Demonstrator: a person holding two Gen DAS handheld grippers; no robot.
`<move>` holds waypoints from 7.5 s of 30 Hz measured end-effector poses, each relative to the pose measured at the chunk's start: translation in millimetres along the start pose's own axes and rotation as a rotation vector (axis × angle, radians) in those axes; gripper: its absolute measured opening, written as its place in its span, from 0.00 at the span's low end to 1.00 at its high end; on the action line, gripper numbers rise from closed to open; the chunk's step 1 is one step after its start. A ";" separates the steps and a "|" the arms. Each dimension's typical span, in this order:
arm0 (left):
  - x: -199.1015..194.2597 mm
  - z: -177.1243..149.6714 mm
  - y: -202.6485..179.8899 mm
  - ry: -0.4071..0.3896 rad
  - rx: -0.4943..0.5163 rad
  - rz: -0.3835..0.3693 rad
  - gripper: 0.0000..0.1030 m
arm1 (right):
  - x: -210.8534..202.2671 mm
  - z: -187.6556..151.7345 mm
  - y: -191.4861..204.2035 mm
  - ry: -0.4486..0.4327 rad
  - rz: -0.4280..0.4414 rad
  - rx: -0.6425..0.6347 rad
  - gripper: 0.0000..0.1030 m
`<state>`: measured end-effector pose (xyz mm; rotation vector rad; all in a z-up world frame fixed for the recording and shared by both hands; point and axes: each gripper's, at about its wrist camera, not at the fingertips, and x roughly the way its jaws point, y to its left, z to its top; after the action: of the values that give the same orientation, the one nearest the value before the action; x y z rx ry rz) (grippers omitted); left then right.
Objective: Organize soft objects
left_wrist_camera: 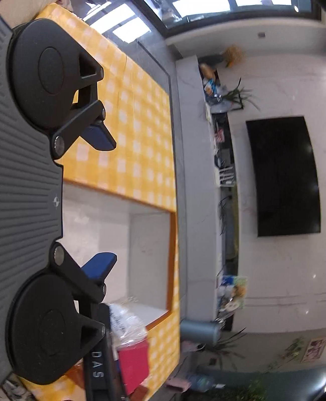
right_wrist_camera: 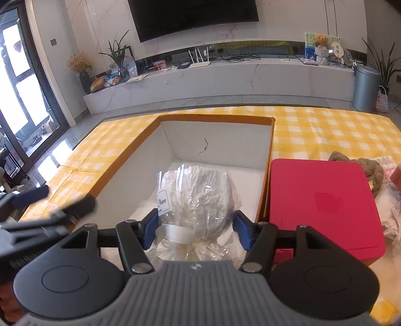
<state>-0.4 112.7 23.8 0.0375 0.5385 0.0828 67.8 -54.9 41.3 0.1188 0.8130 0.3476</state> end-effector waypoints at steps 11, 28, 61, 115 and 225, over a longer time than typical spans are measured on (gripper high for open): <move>12.9 -2.5 43.9 0.054 -0.234 -0.083 1.00 | 21.7 -6.1 17.4 0.059 0.006 -0.029 0.61; 34.2 -16.6 55.8 0.132 -0.290 -0.102 1.00 | 49.7 -7.4 61.9 0.077 -0.063 -0.120 0.64; 9.0 -4.3 56.0 -0.038 -0.433 -0.265 1.00 | -100.0 17.5 -26.7 -0.347 -0.251 -0.125 0.97; 27.5 56.6 -210.2 0.268 0.288 -0.563 1.00 | -16.7 -55.4 -218.9 0.250 -0.369 -0.227 0.97; 39.3 90.8 -292.8 0.306 0.278 -0.522 1.00 | 8.9 -54.6 -241.0 0.331 -0.331 -0.090 0.31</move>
<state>100.1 -176.7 64.8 0.1554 0.8475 -0.5040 95.9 -279.2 -59.1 -0.1611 1.1237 0.0895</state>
